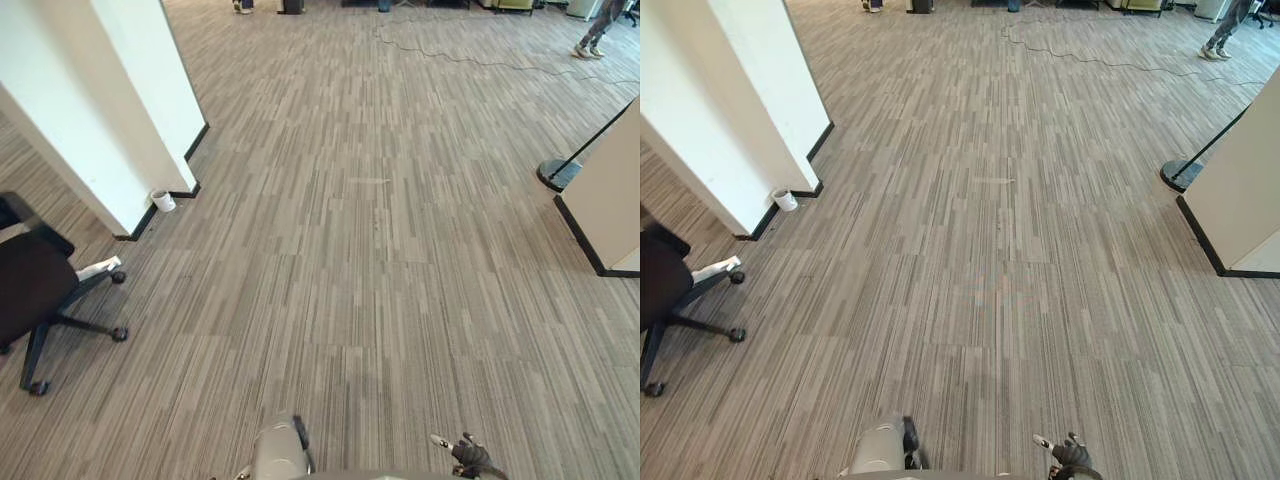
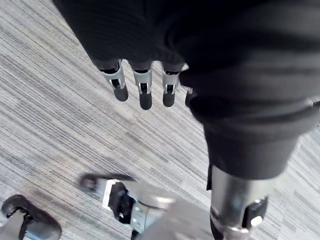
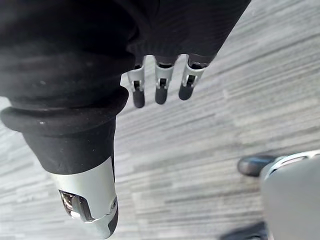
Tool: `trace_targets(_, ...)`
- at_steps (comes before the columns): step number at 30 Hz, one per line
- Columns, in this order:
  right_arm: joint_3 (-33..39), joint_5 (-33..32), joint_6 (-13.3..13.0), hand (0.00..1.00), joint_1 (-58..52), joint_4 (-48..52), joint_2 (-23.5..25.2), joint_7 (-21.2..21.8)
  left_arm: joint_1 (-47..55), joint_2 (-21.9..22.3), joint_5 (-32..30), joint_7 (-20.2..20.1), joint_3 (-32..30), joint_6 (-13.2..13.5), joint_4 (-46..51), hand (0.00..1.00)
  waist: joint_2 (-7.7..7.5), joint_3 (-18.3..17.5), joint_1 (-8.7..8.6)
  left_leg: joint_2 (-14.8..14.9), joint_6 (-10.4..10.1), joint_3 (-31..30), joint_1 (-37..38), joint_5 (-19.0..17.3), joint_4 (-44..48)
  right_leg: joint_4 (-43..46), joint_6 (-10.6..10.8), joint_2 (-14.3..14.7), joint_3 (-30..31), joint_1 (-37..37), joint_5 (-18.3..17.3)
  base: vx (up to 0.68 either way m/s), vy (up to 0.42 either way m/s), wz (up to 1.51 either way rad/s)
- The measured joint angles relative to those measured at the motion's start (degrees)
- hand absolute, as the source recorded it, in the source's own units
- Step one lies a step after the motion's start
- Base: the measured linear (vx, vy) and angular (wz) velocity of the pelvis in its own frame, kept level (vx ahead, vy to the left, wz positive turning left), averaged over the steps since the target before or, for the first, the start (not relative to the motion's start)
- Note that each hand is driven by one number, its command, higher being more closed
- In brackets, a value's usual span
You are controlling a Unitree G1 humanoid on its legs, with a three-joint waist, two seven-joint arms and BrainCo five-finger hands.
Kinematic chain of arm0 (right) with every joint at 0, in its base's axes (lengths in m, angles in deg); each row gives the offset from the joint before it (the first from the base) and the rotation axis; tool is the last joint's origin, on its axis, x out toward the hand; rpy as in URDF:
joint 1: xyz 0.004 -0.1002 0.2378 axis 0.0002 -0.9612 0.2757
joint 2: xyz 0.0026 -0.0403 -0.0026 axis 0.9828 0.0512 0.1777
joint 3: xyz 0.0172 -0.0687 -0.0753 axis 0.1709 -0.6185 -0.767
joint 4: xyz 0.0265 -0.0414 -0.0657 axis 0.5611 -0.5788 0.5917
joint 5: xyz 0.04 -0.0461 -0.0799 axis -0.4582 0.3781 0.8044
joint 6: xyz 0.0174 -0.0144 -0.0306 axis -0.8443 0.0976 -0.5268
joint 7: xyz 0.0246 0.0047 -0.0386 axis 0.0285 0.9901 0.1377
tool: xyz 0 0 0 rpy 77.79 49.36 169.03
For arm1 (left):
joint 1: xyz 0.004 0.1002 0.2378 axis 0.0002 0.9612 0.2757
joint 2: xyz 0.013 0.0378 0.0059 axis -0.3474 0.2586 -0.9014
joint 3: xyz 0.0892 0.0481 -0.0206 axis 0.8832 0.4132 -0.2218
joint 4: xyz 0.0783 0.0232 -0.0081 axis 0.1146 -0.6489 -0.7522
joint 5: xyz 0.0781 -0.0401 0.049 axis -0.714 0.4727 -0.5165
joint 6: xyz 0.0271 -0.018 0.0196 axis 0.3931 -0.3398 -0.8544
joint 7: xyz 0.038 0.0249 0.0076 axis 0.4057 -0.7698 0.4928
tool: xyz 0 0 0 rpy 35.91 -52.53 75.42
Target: Organize washtable
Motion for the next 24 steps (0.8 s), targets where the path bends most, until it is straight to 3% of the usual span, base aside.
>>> trace_targets(1, -0.9, 0.1, -0.1, 0.0, 0.3, -0.1, 0.2, 0.0, 0.6, 0.4, 0.0, 0.2, 0.0, 0.0, 0.0, 0.0, -0.07, -0.1, 1.05, -2.2, -1.9, -1.3, -0.1, 2.5, -15.2, -1.1, 1.5, -1.2, 2.1, 3.3, -2.2, 0.67, 0.227, -0.64)
trace_targets(2, -1.4, 0.2, -0.3, 0.0, 0.4, -0.4, 0.4, 0.0, 1.1, 0.6, 0.0, 0.2, 0.0, 0.0, 0.1, 0.0, -0.02, -0.2, 1.34, -2.5, -2.1, -2.3, -0.5, 3.3, -18.3, -1.5, 2.1, -1.6, 2.7, 4.6, -3.3, 0.69, 0.255, -0.64)
trace_targets(3, -2.1, 0.3, -0.5, 0.0, 0.5, -0.8, 0.6, 0.0, 1.6, 0.7, 0.0, 0.2, -0.1, 0.0, 0.0, 0.0, -0.44, -0.3, 2.03, -2.8, -1.6, -2.7, -1.1, 6.3, -18.3, -1.5, 2.7, -2.3, 3.3, 5.6, -4.4, 0.75, 0.296, -0.47)
trace_targets(4, -2.0, 0.3, -0.6, 0.0, 0.1, -2.5, 1.7, 0.0, 2.3, 0.4, 0.2, 0.2, -0.6, 0.0, -0.4, 0.0, -1.93, -1.4, 2.47, -5.1, 1.3, -4.4, -1.3, 13.2, -15.6, 0.9, 2.5, -4.2, 4.4, 6.2, -5.3, 0.76, 0.306, -0.32)
trace_targets(5, -1.9, 0.3, -0.7, 0.0, 0.3, -3.3, 1.9, 0.1, 2.4, 0.1, 0.2, 0.2, -0.6, 0.1, -0.4, 0.0, -2.5, -1.7, 2.35, -6.1, 2.6, -5.7, -1.7, 13.9, -14.3, 3.7, 2.3, -4.9, 4.6, 5.2, -5.1, 0.92, 0.387, -0.16)
trace_targets(6, -1.5, 0.5, -0.7, 0.0, 0.4, -5.1, 2.1, 0.3, 2.4, -0.8, 0.4, 0.1, -1.6, 0.1, -0.5, 0.0, -4.07, -2.2, 2.26, -7.8, 5.5, -6.9, -2.6, 11.1, -9.4, 11.6, 3.0, -7.0, 5.5, 2.4, -4.7, 0.78, 0.326, 0.2)
trace_targets(7, 0.4, 1.0, -0.7, 0.0, 0.1, -7.1, 1.9, 0.8, 2.4, -1.5, 0.6, 0.1, -2.5, 0.0, -1.2, 0.0, -5.47, -2.5, 1.82, -9.0, 6.0, -6.7, -2.2, 6.1, -4.3, 20.3, 5.8, -8.6, 6.3, 0.7, -2.9, 0.79, 0.316, 0.26)
trace_targets(8, 1.4, 1.4, -0.7, 0.0, -0.2, -7.9, 1.8, 1.1, 2.4, -2.0, 0.6, 0.1, -2.7, 0.0, -1.8, 0.0, -6.1, -2.5, 1.59, -9.7, 6.4, -6.6, -1.4, 3.3, -2.0, 25.8, 7.7, -9.2, 7.2, -0.4, -0.8, 0.79, 0.284, 0.35)
trace_targets(9, 3.7, 1.5, -0.7, 0.0, -0.7, -8.8, 1.8, 1.3, 2.4, -2.8, 0.6, 0.0, -2.9, -0.2, -2.5, 0.0, -7.14, -2.6, 0.78, -10.9, 7.2, -6.5, 1.2, -1.3, 0.8, 37.2, 12.2, -9.7, 9.1, -3.4, 6.6, 0.74, 0.249, 0.28)
trace_targets(10, 4.5, 1.5, -0.7, 0.0, -0.8, -9.1, 1.8, 1.4, 2.4, -3.2, 0.5, 0.0, -2.9, -0.4, -3.0, 0.0, -7.45, -2.4, 0.49, -11.6, 7.6, -6.7, 3.3, -3.0, 1.2, 42.9, 15.6, -9.9, 10.0, -4.9, 11.2, 0.71, 0.215, 0.27)
trace_targets(11, 5.0, 1.4, -0.7, 0.0, -0.9, -9.8, 1.7, 1.5, 2.3, -3.7, 0.5, 0.0, -2.9, -0.8, -3.4, 0.0, -6.95, -1.7, -0.34, -12.5, 7.9, -7.1, 8.4, -5.4, 0.7, 54.1, 16.8, -11.2, 9.8, -8.6, 12.2, 0.68, 0.156, 0.15)
trace_targets(12, 5.7, 1.4, -0.7, 0.0, -1.1, -9.7, 1.4, 2.0, 2.4, -3.6, 0.5, -0.1, -2.9, -1.2, -3.4, 0.0, -6.62, -1.3, -0.71, -12.8, 8.1, -7.5, 13.1, -6.2, -1.0, 59.4, 13.6, -12.3, 7.7, -11.0, 9.6, 0.72, 0.138, -0.01)
trace_targets(13, 6.1, 1.4, -0.9, 0.0, -2.0, -9.5, 0.6, 2.5, 2.0, -3.7, 0.5, -0.5, -2.7, -1.4, -3.4, 0.0, -5.23, -1.3, -0.78, -12.6, 7.8, -8.3, 21.5, -6.7, -7.0, 61.1, 7.2, -12.4, 4.3, -14.9, 3.7, 0.6, 0.116, -0.07)
trace_targets(15, 6.2, 1.3, -1.2, 0.0, -3.2, -8.5, 0.3, 2.5, 0.3, -3.8, 0.5, -1.2, -2.8, -1.2, -3.3, 0.0, -4.23, -1.5, -0.97, -12.0, 7.6, -9.5, 28.5, -6.9, -13.2, 54.0, 4.2, -11.6, 0.8, -20.6, -1.5, 0.44, 0.045, 0.13)
trace_targets(17, 6.9, 0.2, -1.7, 0.0, -3.8, -7.1, 0.6, 2.5, -1.5, -2.9, 0.5, -1.2, -3.7, -0.7, -3.1, 0.0, -3.93, -1.6, -1.98, -11.0, 6.1, -10.8, 30.3, -8.3, -14.7, 41.9, 4.2, -10.9, -0.6, -26.9, -2.4, 0.57, -0.057, 0.38)
trace_targets(18, 6.8, -0.2, -1.6, 0.0, -4.0, -5.7, 0.8, 2.5, -2.0, -2.3, 0.3, -1.0, -5.1, -0.7, -2.6, 0.0, -3.21, -1.7, -2.53, -9.7, 5.0, -11.9, 31.2, -9.7, -14.8, 31.3, 4.6, -9.8, -0.6, -29.9, -0.8, 0.48, -0.098, 0.35)
trace_targets(19, 6.8, -0.2, -1.6, 0.0, -4.1, -5.5, 0.8, 2.5, -2.1, -2.2, 0.2, -1.0, -5.1, -0.7, -2.6, 0.0, -3.11, -1.7, -2.57, -9.5, 4.8, -12.0, 31.4, -9.9, -14.8, 30.0, 4.6, -9.7, -0.6, -30.1, -0.4, 0.41, -0.09, 0.28)
trace_targets(21, 5.3, -0.4, -1.6, 0.0, -6.3, -3.0, 0.8, 2.2, -2.6, -0.9, -0.4, -0.4, -5.3, -0.7, -2.1, 0.0, -1.86, -1.6, -2.77, -7.0, 2.5, -13.3, 35.7, -13.6, -15.2, 10.9, 5.1, -7.2, 3.0, -31.2, 7.9, 0.6, -0.159, 0.31)
trace_targets(22, 4.1, -0.5, -1.5, 0.0, -7.5, -3.0, 0.8, 2.1, -2.8, -0.2, -0.6, 0.1, -6.7, -0.7, -1.8, 0.0, -1.5, -1.8, -3.01, -5.8, 1.3, -14.0, 38.5, -15.1, -16.1, 8.9, 6.8, -6.6, 4.0, -30.8, 14.0, 0.79, -0.234, 0.39)
trace_targets(23, 3.9, -0.5, -1.5, 0.0, -8.0, -3.0, 0.7, 2.1, -2.9, -0.1, -0.6, 0.2, -7.5, -0.7, -1.8, 0.0, -1.15, -2.3, -3.14, -5.1, 1.1, -14.6, 39.7, -15.3, -16.7, 9.2, 7.5, -6.3, 4.2, -30.1, 17.5, 0.84, -0.245, 0.47)
trace_targets(24, 3.8, -0.6, -1.4, 0.0, -8.3, -2.6, 0.7, 2.1, -3.6, 0.6, -0.7, 0.2, -9.1, -0.7, -1.7, 0.0, -1.09, -2.8, -3.19, -4.2, -0.5, -15.7, 41.0, -13.8, -17.0, 14.7, 6.2, -6.1, 3.5, -30.8, 17.7, 0.68, -0.204, 0.48)
